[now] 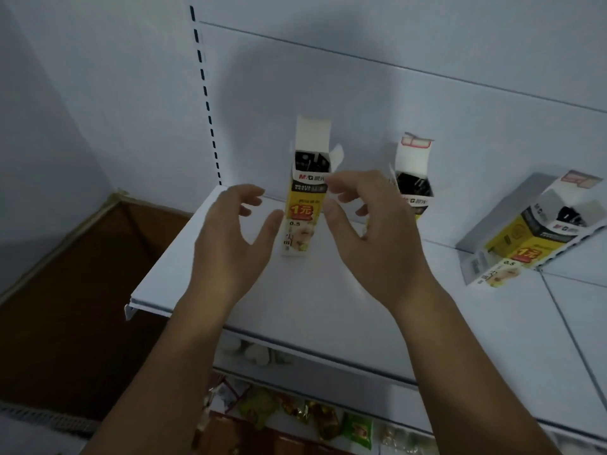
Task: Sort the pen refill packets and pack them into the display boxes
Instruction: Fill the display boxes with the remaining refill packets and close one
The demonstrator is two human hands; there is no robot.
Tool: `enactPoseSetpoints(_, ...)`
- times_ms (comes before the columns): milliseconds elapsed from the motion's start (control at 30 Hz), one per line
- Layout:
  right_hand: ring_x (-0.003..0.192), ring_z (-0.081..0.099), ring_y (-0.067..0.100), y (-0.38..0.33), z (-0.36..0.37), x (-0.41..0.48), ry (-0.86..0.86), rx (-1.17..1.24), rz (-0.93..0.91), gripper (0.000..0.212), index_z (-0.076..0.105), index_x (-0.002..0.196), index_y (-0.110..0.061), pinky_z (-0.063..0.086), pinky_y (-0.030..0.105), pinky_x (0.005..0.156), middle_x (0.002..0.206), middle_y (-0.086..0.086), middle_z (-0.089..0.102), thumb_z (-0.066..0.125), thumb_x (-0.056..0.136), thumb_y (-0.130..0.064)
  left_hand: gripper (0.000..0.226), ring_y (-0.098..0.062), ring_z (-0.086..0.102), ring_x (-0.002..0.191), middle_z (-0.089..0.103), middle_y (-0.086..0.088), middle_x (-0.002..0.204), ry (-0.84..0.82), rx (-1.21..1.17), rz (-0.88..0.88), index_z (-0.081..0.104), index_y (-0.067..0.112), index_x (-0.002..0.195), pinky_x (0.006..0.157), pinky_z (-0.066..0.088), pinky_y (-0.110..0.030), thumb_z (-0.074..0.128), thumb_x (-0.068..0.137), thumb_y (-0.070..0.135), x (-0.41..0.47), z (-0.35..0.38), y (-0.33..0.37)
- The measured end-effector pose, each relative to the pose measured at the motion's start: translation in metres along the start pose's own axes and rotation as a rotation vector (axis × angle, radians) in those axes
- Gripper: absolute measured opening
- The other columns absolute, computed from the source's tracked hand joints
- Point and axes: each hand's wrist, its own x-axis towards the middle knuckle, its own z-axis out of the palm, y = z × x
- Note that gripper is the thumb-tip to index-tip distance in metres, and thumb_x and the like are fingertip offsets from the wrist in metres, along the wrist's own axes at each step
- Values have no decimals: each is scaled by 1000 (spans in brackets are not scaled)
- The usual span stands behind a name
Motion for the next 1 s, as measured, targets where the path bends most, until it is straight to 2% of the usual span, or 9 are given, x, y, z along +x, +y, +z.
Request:
enactPoseSetpoints(100, 103, 60, 5, 6, -1, -21, -45, -47, 68, 24, 66, 125, -19, 42, 6, 87, 113, -9, 63, 64, 101, -24, 42, -7, 62, 104, 64, 16, 113, -92, 41, 99, 60, 32, 122, 89, 55, -37, 54, 94, 63, -2, -10, 6)
enactPoseSetpoints(200, 102, 62, 10, 10, -12, -45, -53, -85, 107, 26, 65, 127, -19, 50, 18, 89, 113, -5, 66, 64, 102, -26, 35, -9, 65, 99, 68, 15, 106, -172, 64, 236, 65, 26, 118, 86, 55, -37, 58, 99, 54, -8, -7, 17)
enactPoseSetpoints(267, 102, 62, 10, 13, -28, -61, -60, -110, 161, 28, 64, 129, -21, 52, 26, 90, 114, -6, 66, 63, 102, -29, 31, -9, 65, 100, 68, 14, 107, -227, 70, 297, 65, 26, 120, 89, 54, -37, 60, 100, 50, -16, 1, 28)
enactPoseSetpoints(400, 107, 58, 8, 26, -75, -102, -98, -222, 282, 34, 60, 135, -26, 51, 32, 95, 119, -8, 64, 59, 103, -37, 36, -9, 63, 106, 67, 14, 118, -362, 92, 406, 63, 28, 128, 92, 52, -36, 58, 100, 51, -44, 36, 67)
enactPoseSetpoints(600, 106, 57, 8, 50, -182, -203, 7, -317, 436, 34, 58, 135, -29, 50, 34, 96, 118, -9, 63, 60, 102, -39, 45, -19, 61, 115, 64, 7, 130, -579, 147, 635, 59, 28, 135, 96, 52, -49, 54, 99, 55, -117, 127, 160)
enactPoseSetpoints(733, 108, 57, 10, 65, -276, -292, 104, -395, 552, 33, 58, 133, -31, 50, 43, 99, 118, -9, 62, 58, 102, -41, 42, -18, 59, 119, 62, 10, 133, -685, 90, 735, 57, 32, 136, 99, 49, -48, 56, 100, 53, -189, 189, 236)
enactPoseSetpoints(1000, 109, 56, 11, 75, -422, -443, 268, -565, 764, 35, 58, 134, -30, 52, 45, 94, 119, -7, 62, 58, 102, -43, 41, -20, 61, 115, 65, 12, 126, -878, -17, 934, 57, 35, 133, 96, 49, -48, 57, 95, 51, -321, 295, 370)
